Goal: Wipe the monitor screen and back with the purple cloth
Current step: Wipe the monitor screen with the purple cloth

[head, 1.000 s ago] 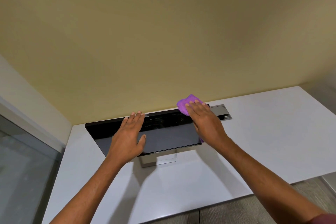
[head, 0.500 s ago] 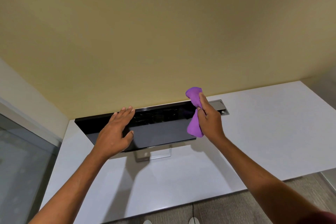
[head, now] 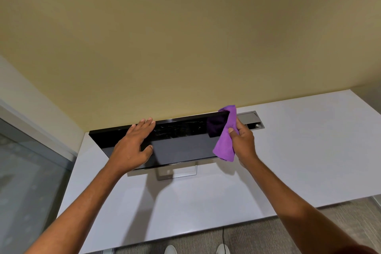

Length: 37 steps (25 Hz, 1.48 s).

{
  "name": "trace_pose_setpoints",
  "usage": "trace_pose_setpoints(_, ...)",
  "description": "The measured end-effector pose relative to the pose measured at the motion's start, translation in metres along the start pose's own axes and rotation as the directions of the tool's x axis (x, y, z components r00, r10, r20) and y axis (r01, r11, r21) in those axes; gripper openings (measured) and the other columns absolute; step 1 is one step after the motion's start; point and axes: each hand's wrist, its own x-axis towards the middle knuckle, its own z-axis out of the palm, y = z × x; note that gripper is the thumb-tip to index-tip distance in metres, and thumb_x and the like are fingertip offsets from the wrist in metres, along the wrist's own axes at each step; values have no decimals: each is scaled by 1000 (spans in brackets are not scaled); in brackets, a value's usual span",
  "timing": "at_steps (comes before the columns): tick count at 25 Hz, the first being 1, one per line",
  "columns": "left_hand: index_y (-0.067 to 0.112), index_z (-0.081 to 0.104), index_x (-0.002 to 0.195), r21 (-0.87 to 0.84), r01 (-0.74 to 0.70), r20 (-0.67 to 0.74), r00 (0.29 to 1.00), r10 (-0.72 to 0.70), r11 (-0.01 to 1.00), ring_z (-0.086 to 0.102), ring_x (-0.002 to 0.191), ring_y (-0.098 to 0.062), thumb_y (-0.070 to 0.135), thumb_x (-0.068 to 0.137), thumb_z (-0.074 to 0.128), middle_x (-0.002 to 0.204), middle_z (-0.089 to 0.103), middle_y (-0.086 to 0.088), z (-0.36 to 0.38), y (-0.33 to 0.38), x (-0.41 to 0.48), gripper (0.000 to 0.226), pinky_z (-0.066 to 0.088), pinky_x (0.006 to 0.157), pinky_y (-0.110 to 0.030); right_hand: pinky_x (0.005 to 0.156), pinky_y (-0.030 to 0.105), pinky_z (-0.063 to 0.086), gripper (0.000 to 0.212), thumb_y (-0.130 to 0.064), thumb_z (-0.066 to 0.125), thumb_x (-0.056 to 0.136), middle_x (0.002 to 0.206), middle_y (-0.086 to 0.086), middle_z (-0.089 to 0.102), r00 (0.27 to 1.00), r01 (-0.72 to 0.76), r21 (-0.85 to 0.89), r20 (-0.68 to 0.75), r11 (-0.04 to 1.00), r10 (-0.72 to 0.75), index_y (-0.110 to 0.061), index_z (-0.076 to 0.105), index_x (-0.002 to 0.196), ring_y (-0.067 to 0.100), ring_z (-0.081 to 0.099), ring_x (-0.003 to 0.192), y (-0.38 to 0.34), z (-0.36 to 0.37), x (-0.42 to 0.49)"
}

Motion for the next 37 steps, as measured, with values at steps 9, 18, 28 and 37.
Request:
trace_pose_setpoints(9,30,28,169,9,25,20,999,-25,1000,7,164,-1,30,86,51,175,17,16,-4,7,1,86,4,133,-26,110,52,55,58,-10,55,111,154,3,58,985,-153,-211,48,965,166,-25,41,165,32,61,132,76,-3,5)
trace_pose_setpoints(18,31,26,170,17,70,64,995,-71,997,6,164,0,-12,73,50,176,16,18,-11,10,1,108,5,133,-23,95,50,57,49,-6,52,111,126,8,62,952,-265,-357,49,896,301,-11,46,160,33,62,111,114,1,5)
trace_pose_setpoints(28,33,25,169,21,65,81,994,-67,998,4,163,2,-15,70,50,175,15,21,-11,7,2,113,3,133,-21,91,49,59,52,-6,57,105,125,10,66,892,-412,-375,21,830,452,-16,51,156,34,65,111,147,7,12)
trace_pose_setpoints(37,31,28,169,-2,59,52,997,-59,998,6,163,2,-16,71,50,174,17,21,-12,8,2,110,-1,129,-13,83,42,58,48,-2,56,104,123,4,67,932,-330,-385,11,862,362,-20,59,149,31,66,109,90,0,11)
